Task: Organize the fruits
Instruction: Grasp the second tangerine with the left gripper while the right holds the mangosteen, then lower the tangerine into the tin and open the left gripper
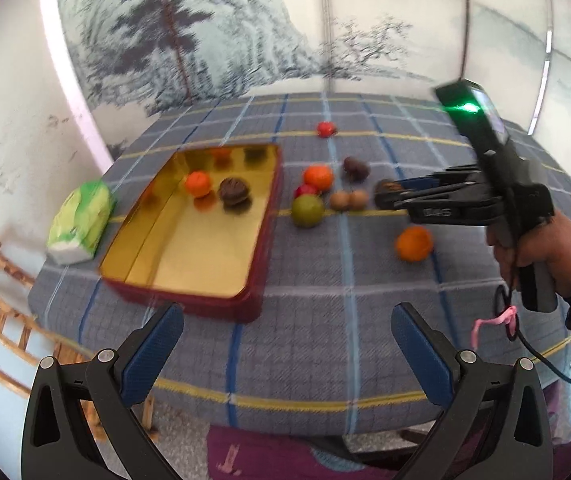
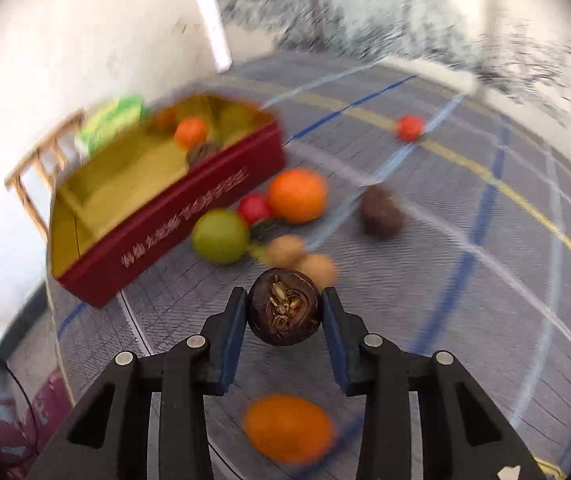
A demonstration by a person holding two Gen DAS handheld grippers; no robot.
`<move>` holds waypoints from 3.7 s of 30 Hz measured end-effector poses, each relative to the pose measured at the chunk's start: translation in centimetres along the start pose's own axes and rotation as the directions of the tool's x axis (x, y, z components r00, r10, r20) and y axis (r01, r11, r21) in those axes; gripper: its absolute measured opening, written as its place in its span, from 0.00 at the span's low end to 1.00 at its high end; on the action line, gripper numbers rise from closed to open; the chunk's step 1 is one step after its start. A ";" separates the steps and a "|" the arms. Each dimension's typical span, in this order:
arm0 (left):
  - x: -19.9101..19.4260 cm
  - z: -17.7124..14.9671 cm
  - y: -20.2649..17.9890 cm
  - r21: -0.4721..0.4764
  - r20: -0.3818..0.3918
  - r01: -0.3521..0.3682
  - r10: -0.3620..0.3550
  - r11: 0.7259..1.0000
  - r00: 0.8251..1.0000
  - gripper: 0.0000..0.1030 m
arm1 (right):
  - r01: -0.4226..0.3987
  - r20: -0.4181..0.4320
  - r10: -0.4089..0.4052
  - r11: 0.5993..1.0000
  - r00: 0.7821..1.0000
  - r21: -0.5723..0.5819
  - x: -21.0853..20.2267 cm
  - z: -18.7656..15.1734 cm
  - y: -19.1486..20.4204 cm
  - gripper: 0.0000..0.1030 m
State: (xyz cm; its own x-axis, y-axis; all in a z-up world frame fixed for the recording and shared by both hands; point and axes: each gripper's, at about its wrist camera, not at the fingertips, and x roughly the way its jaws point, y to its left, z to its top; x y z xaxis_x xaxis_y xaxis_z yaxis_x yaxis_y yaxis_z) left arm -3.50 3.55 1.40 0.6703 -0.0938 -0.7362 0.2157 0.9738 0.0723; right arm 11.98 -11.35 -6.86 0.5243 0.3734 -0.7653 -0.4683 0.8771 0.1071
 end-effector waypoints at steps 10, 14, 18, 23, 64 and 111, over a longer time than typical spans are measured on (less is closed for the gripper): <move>5.7 4.5 -5.2 0.192 -0.049 0.223 -0.217 0.956 0.975 1.00 | 0.376 0.000 -0.385 0.902 0.923 0.213 -6.4 -7.5 -11.3 0.33; 8.7 5.8 -6.5 0.192 -0.106 0.334 -0.319 0.923 0.942 1.00 | 0.379 -0.011 -0.390 0.889 0.921 0.255 -6.5 -9.2 -12.7 0.33; 11.4 6.3 -8.0 0.209 -0.173 0.353 -0.320 0.912 0.931 0.99 | 0.357 0.004 -0.372 0.893 0.928 0.275 -6.6 -9.4 -13.2 0.34; 14.0 6.3 -8.7 0.162 -0.219 0.359 -0.321 0.919 0.922 0.81 | 0.333 0.008 -0.350 0.897 0.937 0.291 -6.5 -9.6 -13.5 0.34; 5.2 6.5 5.6 -0.064 0.002 0.057 -0.057 0.996 0.998 0.39 | 0.345 -0.011 -0.357 0.895 0.934 0.282 -6.1 -9.2 -13.4 0.34; 18.8 9.5 13.5 0.077 -0.149 -0.199 0.209 0.977 0.967 0.39 | 0.349 -0.014 -0.360 0.895 0.933 0.279 -6.0 -9.2 -13.3 0.34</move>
State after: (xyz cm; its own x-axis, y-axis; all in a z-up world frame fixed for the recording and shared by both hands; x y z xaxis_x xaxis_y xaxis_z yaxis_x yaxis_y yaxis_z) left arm 18.73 12.96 -5.11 0.5875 0.1435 -0.7964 0.1316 0.9541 0.2690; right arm 8.51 -28.04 -9.48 0.6477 0.0287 -0.7613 -0.0373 0.9993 0.0060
